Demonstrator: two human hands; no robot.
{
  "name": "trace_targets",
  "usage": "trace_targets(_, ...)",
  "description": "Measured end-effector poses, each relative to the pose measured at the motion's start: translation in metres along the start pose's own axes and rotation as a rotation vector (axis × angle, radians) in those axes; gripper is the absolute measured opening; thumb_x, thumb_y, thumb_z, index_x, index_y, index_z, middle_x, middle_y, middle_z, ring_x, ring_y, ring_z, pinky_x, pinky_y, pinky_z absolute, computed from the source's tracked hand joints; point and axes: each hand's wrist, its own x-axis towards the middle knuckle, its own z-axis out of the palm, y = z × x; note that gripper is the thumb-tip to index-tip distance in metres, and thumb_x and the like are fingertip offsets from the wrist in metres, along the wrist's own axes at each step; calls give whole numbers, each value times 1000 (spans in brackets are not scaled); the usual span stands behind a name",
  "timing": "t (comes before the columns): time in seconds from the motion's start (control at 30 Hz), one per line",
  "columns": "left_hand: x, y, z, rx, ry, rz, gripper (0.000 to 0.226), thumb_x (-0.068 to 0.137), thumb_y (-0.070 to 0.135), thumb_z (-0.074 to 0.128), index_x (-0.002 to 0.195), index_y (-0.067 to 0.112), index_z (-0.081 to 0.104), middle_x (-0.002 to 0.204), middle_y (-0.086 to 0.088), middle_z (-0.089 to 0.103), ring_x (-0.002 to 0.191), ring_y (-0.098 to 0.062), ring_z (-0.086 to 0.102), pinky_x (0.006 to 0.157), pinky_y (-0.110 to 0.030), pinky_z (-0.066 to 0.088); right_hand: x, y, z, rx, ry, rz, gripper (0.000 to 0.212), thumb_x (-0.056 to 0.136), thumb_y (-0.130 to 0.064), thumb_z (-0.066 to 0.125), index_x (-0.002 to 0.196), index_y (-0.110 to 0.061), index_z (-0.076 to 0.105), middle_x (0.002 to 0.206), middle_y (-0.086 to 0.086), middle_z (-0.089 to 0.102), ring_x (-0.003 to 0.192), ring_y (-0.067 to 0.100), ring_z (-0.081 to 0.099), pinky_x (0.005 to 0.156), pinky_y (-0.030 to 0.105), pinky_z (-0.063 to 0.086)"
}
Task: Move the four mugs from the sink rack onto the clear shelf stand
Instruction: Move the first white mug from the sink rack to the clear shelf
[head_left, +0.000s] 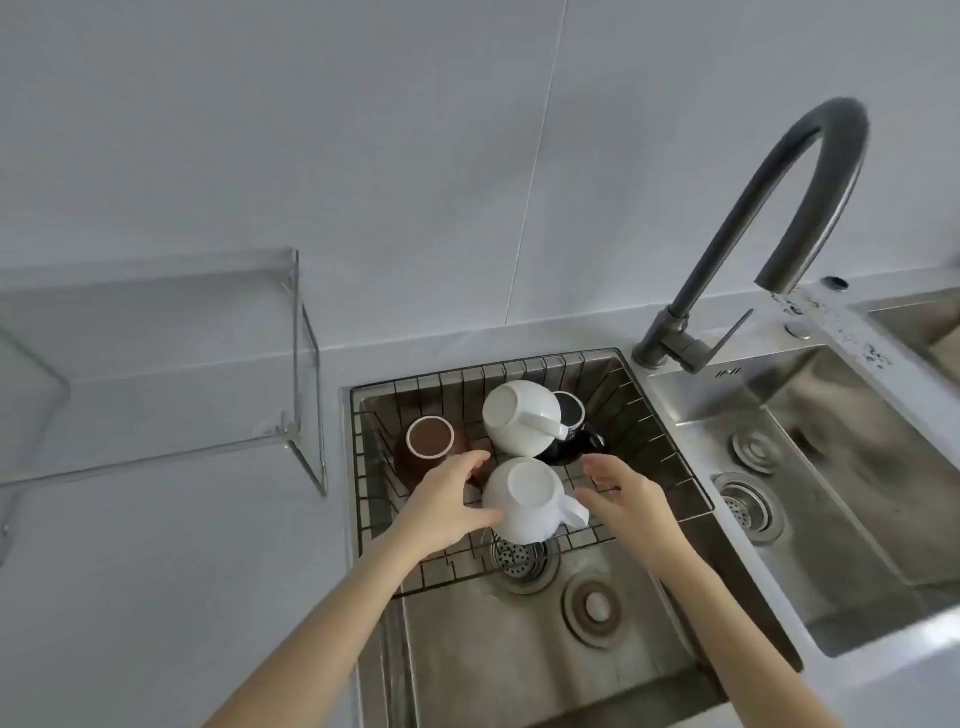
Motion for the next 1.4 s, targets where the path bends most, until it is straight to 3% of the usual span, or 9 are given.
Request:
trace_targets(0.17, 17, 0, 10, 53, -85, -9, 81, 72, 26, 72, 139, 20, 28, 143, -3, 40, 126, -19, 43, 104, -32, 36, 11, 11, 7, -180, -102, 48, 39, 83, -24, 60, 121, -16, 53, 124, 3, 62, 115, 20, 55, 97, 34, 44)
trace_targets(0.3, 28, -1, 21, 150, -120, -36, 84, 69, 30, 72, 139, 22, 26, 142, -2, 39, 125, -23, 43, 103, -38, 39, 16, 19, 17, -252, -128, 89, 33, 81, -26, 57, 114, -22, 56, 112, 2, 67, 102, 23, 59, 89, 42, 50)
trace_targets(0.43, 40, -5, 30, 301, -131, -76, 90, 65, 40, 72, 139, 21, 24, 140, -3, 43, 122, -28, 48, 97, -44, 44, 21, 23, 24, -336, -143, 121, 25, 83, -29, 54, 107, -22, 59, 101, 5, 69, 95, 25, 59, 77, 38, 50)
trace_targets(0.53, 42, -6, 35, 299, -142, -80, 95, 64, 40, 73, 140, 19, 19, 140, -4, 43, 122, -29, 48, 96, -44, 45, 24, 21, 27, -331, -142, 130, 23, 84, -29, 54, 102, -17, 59, 96, 8, 69, 91, 28, 60, 71, 36, 47)
trace_targets(0.6, 42, -5, 36, 276, -136, -73, 96, 65, 35, 75, 141, 16, 19, 141, -5, 42, 125, -28, 45, 98, -42, 42, 27, 20, 27, -284, -137, 133, 15, 83, -27, 57, 89, -13, 57, 89, 12, 69, 86, 30, 60, 70, 38, 47)
trace_targets(0.77, 42, -3, 32, 273, -123, -67, 87, 61, 32, 76, 133, 19, 30, 130, -3, 52, 114, -28, 53, 91, -42, 48, 27, 18, 25, -207, -119, 136, 14, 79, -24, 61, 73, -19, 49, 81, 13, 69, 80, 29, 59, 68, 37, 44)
trace_targets(1.03, 39, 4, 29, 303, -118, -78, 87, 60, 32, 77, 133, 18, 31, 128, -4, 55, 112, -29, 55, 88, -44, 49, 25, 14, 24, -180, -111, 123, 12, 79, -22, 62, 76, -16, 53, 74, 6, 62, 79, 27, 58, 65, 33, 39)
trace_targets(1.17, 32, 9, 22, 260, -84, -46, 81, 58, 35, 78, 127, 21, 38, 120, -1, 61, 106, -26, 58, 85, -44, 51, 19, 9, 16, -133, -86, 92, 11, 79, -23, 64, 85, -14, 61, 83, 4, 69, 81, 22, 58, 73, 35, 45)
trace_targets(1.4, 3, 26, -9, 176, 74, 50, 87, 59, 41, 77, 133, 26, 35, 125, 6, 56, 113, -17, 53, 89, -35, 48, 4, -29, -7, -69, -28, -62, 9, 79, -24, 66, 82, -30, 62, 87, 0, 73, 84, 19, 66, 82, 41, 55)
